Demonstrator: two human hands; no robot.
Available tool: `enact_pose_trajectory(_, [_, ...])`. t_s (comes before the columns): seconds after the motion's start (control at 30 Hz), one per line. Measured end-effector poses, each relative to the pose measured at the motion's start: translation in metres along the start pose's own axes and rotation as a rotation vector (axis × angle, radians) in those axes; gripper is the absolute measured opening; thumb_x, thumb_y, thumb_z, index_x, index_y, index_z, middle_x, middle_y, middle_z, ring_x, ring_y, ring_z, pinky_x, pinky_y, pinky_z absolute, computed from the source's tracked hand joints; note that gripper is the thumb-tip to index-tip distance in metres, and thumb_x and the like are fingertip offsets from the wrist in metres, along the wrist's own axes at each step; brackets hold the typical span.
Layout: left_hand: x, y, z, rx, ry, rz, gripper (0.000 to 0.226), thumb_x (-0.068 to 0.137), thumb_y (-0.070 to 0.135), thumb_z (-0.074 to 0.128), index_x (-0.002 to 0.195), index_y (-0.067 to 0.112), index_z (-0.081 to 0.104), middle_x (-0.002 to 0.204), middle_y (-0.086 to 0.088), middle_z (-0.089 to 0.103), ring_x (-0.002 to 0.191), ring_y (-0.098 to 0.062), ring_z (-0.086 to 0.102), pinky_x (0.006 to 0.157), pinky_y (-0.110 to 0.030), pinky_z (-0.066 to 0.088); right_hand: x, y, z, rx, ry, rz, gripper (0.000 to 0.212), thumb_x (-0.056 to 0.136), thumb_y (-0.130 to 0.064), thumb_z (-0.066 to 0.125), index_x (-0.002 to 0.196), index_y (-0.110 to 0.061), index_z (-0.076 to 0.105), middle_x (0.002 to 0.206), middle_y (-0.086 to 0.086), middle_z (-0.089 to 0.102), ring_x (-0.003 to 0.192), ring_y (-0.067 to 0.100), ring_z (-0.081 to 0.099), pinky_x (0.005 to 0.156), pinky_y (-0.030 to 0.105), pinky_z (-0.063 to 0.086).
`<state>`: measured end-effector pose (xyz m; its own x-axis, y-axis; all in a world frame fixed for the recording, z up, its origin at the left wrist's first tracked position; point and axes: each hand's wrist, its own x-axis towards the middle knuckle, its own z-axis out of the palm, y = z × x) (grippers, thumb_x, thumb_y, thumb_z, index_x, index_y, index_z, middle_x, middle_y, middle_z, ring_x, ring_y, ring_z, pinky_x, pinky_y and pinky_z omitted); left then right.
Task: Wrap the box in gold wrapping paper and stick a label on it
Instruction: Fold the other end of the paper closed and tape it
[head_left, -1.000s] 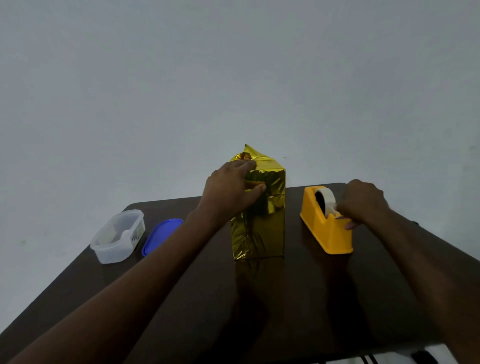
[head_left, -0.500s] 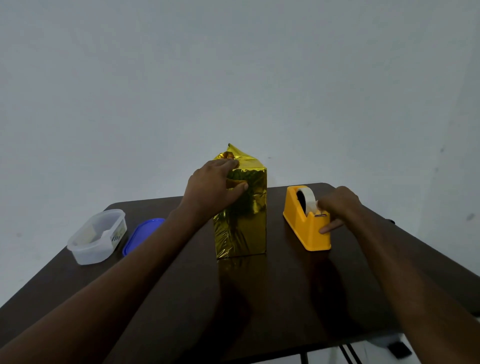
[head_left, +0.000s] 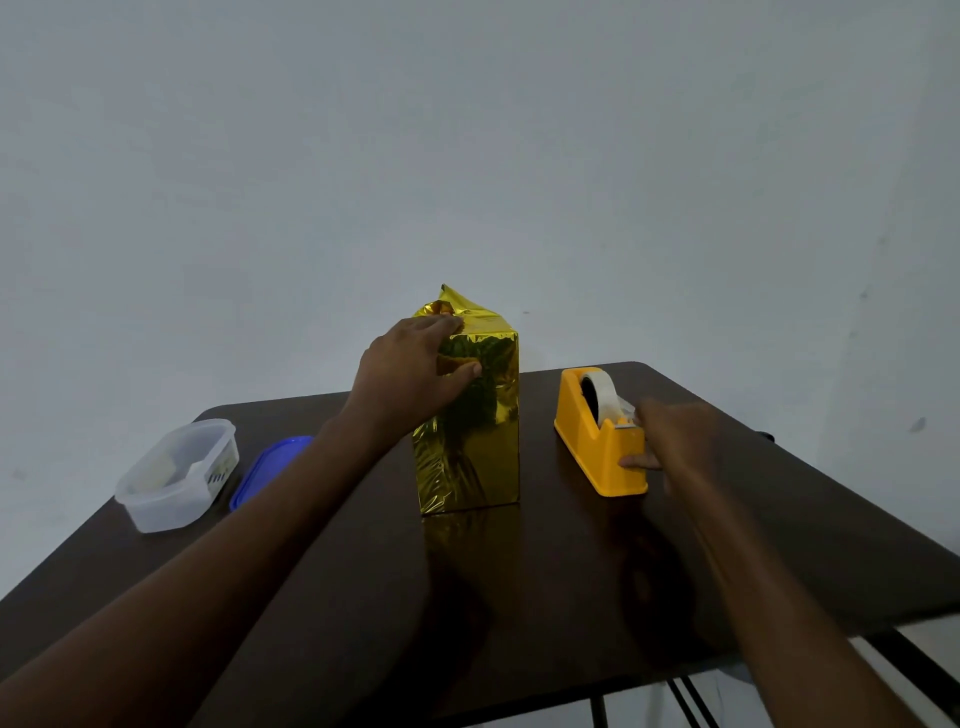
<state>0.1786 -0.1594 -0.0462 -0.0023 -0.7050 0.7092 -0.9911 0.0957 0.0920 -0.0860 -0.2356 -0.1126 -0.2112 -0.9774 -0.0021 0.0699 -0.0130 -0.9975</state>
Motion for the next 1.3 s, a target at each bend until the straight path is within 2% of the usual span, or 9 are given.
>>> enact_pose_trajectory(0.13, [0.000, 0.001, -0.001, 0.007, -0.011, -0.005, 0.066, 0.082, 0.060, 0.056, 0.137, 0.023, 0.055, 0.140, 0.002, 0.055, 0.129, -0.020, 0.050, 0.094, -0.038, 0.045, 0.002, 0.023, -0.001, -0.020, 0.050, -0.044, 0.018, 0.087, -0.009, 0.066, 0.071, -0.011, 0.058, 0.081, 0.010, 0.065, 0.067, 0.024, 0.066, 0.073, 0.048, 0.061])
enact_pose_trajectory(0.27, [-0.001, 0.001, -0.002, 0.007, -0.011, -0.011, 0.070, 0.079, 0.063, 0.050, 0.136, 0.024, 0.055, 0.140, 0.003, 0.056, 0.129, -0.021, 0.051, 0.093, -0.039, 0.046, 0.001, 0.038, -0.002, -0.114, 0.052, -0.073, 0.018, 0.090, -0.021, 0.070, 0.095, -0.004, 0.071, 0.090, 0.002, 0.062, 0.070, 0.021, 0.067, 0.081, 0.049, 0.059])
enact_pose_trajectory(0.4, [-0.001, 0.000, -0.002, 0.011, -0.012, -0.003, 0.069, 0.080, 0.062, 0.051, 0.136, 0.023, 0.055, 0.139, 0.003, 0.056, 0.127, -0.021, 0.052, 0.092, -0.039, 0.046, -0.002, 0.045, -0.003, -0.107, 0.058, -0.082, 0.013, 0.091, -0.019, 0.068, 0.093, -0.007, 0.071, 0.092, 0.009, 0.069, 0.070, 0.024, 0.069, 0.081, 0.048, 0.059])
enact_pose_trajectory(0.53, [0.000, 0.001, -0.002, 0.012, -0.012, -0.001, 0.068, 0.080, 0.062, 0.052, 0.136, 0.024, 0.055, 0.139, 0.003, 0.057, 0.127, -0.021, 0.052, 0.091, -0.039, 0.046, -0.006, 0.049, -0.002, -0.149, 0.117, -0.087, 0.019, 0.090, -0.018, 0.069, 0.101, -0.003, 0.071, 0.083, 0.010, 0.068, 0.062, 0.019, 0.063, 0.069, 0.038, 0.057])
enact_pose_trajectory(0.63, [0.000, 0.000, -0.001, 0.010, -0.015, 0.000, 0.067, 0.080, 0.061, 0.053, 0.136, 0.024, 0.055, 0.139, 0.003, 0.057, 0.127, -0.021, 0.052, 0.091, -0.039, 0.046, -0.012, 0.051, 0.004, -0.162, 0.174, -0.106, 0.020, 0.090, -0.020, 0.069, 0.101, -0.004, 0.072, 0.089, 0.013, 0.071, 0.068, 0.022, 0.064, 0.059, 0.028, 0.049])
enact_pose_trajectory(0.9, [-0.002, 0.003, 0.000, 0.021, -0.009, -0.016, 0.060, 0.085, 0.056, 0.062, 0.136, 0.026, 0.055, 0.139, 0.006, 0.055, 0.127, -0.017, 0.051, 0.093, -0.033, 0.044, -0.022, 0.048, 0.013, -0.037, 0.230, -0.010, 0.010, 0.091, -0.018, 0.066, 0.094, -0.009, 0.069, 0.065, 0.003, 0.061, 0.062, 0.015, 0.059, 0.076, 0.042, 0.055])
enact_pose_trajectory(1.03, [-0.001, 0.001, 0.001, 0.040, 0.014, 0.030, 0.059, 0.085, 0.055, 0.062, 0.133, 0.020, 0.058, 0.135, 0.003, 0.060, 0.124, -0.016, 0.054, 0.108, -0.038, 0.036, -0.025, 0.046, 0.018, 0.012, 0.217, 0.025, 0.012, 0.092, -0.016, 0.066, 0.096, -0.005, 0.067, 0.069, 0.003, 0.061, 0.066, 0.017, 0.060, 0.082, 0.045, 0.056])
enact_pose_trajectory(1.17, [-0.001, -0.001, 0.001, 0.028, 0.023, 0.054, 0.058, 0.087, 0.052, 0.063, 0.132, 0.017, 0.059, 0.136, 0.001, 0.059, 0.129, -0.014, 0.050, 0.118, -0.035, 0.021, -0.025, 0.046, 0.017, 0.053, 0.210, 0.057, 0.019, 0.091, -0.016, 0.067, 0.105, -0.003, 0.068, 0.087, 0.011, 0.067, 0.060, 0.013, 0.058, 0.071, 0.036, 0.052])
enact_pose_trajectory(1.3, [-0.003, 0.003, -0.001, 0.019, 0.033, 0.063, 0.058, 0.088, 0.050, 0.064, 0.134, 0.015, 0.057, 0.138, -0.002, 0.058, 0.133, -0.018, 0.046, 0.118, -0.033, 0.019, -0.023, 0.045, 0.017, 0.092, 0.200, 0.072, 0.021, 0.090, -0.016, 0.068, 0.105, -0.001, 0.068, 0.077, 0.005, 0.063, 0.061, 0.013, 0.059, 0.075, 0.038, 0.054])
